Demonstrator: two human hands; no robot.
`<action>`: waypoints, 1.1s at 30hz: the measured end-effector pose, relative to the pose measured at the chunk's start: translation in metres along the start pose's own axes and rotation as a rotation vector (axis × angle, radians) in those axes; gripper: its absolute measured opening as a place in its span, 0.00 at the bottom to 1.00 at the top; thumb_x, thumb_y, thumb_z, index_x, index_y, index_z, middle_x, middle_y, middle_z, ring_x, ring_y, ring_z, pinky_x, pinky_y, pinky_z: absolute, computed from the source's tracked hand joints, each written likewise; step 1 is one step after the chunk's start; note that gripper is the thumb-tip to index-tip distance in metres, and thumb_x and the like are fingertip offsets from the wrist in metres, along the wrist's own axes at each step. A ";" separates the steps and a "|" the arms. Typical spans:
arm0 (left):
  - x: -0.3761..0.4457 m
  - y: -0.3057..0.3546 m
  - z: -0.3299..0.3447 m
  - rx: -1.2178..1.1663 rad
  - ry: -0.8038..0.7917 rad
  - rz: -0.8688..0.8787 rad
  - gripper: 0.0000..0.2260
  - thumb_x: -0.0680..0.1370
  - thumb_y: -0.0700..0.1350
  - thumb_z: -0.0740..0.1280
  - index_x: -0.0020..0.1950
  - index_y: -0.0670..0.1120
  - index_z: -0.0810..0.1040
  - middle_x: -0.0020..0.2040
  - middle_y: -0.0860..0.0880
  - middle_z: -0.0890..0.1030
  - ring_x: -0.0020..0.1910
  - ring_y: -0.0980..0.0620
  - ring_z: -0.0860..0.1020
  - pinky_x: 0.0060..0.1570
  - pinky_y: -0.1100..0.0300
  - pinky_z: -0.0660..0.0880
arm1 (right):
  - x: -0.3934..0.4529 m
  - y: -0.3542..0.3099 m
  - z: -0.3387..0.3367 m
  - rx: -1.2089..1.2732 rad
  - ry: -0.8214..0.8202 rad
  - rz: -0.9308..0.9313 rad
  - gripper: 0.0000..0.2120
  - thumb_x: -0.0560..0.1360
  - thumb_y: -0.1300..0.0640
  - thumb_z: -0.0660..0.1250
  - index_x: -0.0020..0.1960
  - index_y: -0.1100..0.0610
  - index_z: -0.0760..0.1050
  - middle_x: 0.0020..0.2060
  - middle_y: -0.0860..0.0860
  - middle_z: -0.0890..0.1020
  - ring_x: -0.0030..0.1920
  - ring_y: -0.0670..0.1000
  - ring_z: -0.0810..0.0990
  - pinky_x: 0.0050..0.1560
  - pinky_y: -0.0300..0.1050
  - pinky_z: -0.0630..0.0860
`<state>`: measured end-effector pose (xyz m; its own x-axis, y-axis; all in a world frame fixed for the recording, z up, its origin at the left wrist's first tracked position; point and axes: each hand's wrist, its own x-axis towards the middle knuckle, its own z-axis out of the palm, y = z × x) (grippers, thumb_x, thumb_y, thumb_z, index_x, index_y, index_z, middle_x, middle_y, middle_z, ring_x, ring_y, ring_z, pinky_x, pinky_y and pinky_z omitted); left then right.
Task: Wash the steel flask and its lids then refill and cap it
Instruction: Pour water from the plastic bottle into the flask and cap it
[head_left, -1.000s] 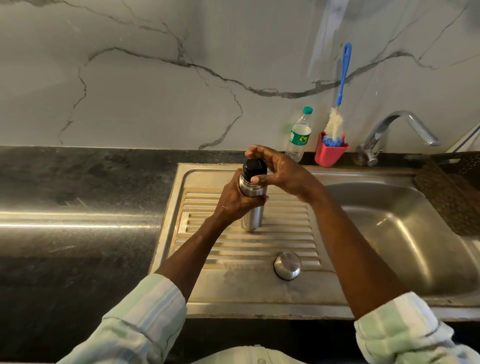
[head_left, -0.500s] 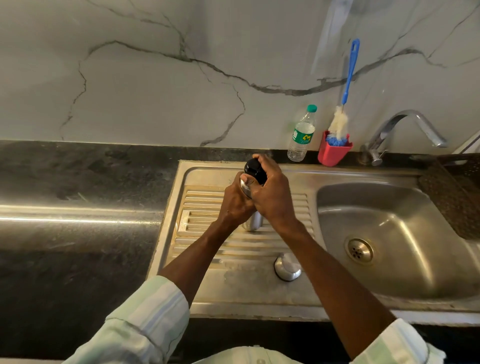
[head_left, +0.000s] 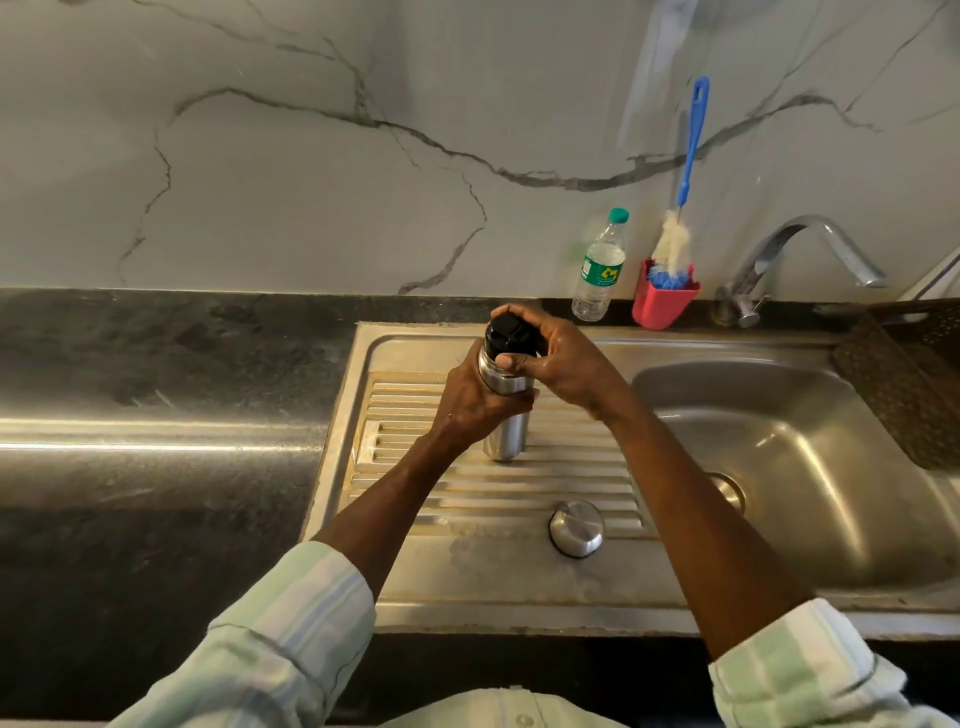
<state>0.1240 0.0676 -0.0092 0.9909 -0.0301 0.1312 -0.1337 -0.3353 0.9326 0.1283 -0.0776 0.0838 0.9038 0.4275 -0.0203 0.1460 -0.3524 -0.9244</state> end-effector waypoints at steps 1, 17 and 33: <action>-0.001 -0.001 0.001 0.003 0.006 -0.002 0.29 0.67 0.40 0.80 0.64 0.50 0.72 0.49 0.58 0.80 0.45 0.69 0.79 0.41 0.73 0.75 | -0.002 0.003 0.005 -0.016 0.055 -0.015 0.24 0.74 0.61 0.72 0.68 0.51 0.71 0.56 0.45 0.79 0.55 0.40 0.77 0.56 0.31 0.74; -0.013 0.005 0.000 0.010 0.001 0.076 0.28 0.69 0.53 0.75 0.65 0.44 0.73 0.51 0.54 0.82 0.48 0.62 0.81 0.43 0.68 0.77 | -0.018 0.012 0.049 -0.125 0.423 -0.078 0.30 0.76 0.53 0.71 0.74 0.55 0.64 0.68 0.53 0.75 0.67 0.50 0.73 0.60 0.29 0.68; -0.032 0.014 0.006 0.054 0.038 -0.158 0.38 0.68 0.51 0.80 0.72 0.46 0.66 0.67 0.46 0.76 0.60 0.49 0.75 0.53 0.58 0.72 | -0.091 0.097 0.041 -0.931 -0.380 0.515 0.47 0.68 0.39 0.75 0.79 0.47 0.55 0.75 0.58 0.55 0.74 0.61 0.58 0.72 0.55 0.63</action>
<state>0.0902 0.0586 -0.0024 0.9981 0.0619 -0.0025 0.0261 -0.3829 0.9234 0.0435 -0.1164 -0.0199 0.7853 0.2214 -0.5782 0.1778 -0.9752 -0.1320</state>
